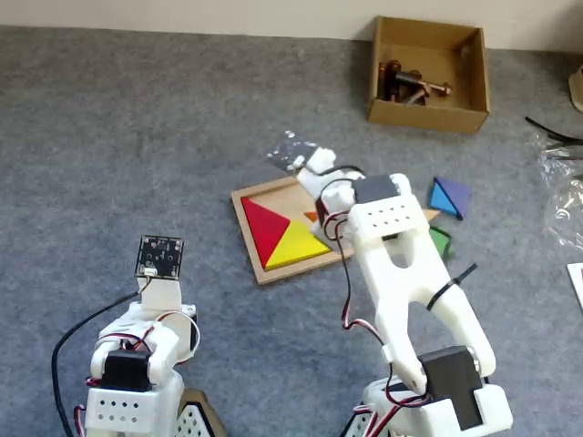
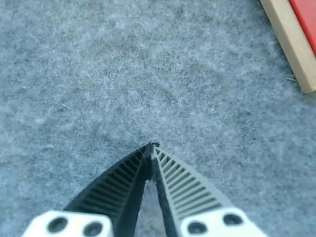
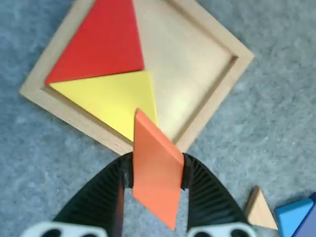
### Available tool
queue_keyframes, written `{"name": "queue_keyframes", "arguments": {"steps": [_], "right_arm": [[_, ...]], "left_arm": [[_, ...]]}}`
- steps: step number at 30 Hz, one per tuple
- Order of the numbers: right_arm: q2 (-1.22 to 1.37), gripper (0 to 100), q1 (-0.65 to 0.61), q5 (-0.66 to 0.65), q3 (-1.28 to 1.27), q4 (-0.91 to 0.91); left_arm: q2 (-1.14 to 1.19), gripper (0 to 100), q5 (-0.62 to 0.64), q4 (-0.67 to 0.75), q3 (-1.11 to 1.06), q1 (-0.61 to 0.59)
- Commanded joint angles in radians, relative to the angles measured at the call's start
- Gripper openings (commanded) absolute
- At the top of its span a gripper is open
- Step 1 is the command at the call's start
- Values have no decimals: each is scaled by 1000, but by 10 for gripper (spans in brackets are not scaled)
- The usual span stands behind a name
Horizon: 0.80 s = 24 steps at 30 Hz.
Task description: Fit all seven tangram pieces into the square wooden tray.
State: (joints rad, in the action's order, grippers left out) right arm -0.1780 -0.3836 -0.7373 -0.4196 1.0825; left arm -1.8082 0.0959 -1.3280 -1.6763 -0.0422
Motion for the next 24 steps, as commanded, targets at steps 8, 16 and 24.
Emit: {"name": "queue_keyframes", "arguments": {"steps": [8, 16, 24], "right_arm": [[-13, 29, -79, 11, 73, -24], [-13, 29, -81, 11, 67, -143], [-12, 29, -124, 11, 68, -165]], "left_arm": [[-7, 5, 6, 3, -19, 16], [-7, 5, 6, 3, -19, 16], [-7, 5, 6, 3, -19, 16]]}}
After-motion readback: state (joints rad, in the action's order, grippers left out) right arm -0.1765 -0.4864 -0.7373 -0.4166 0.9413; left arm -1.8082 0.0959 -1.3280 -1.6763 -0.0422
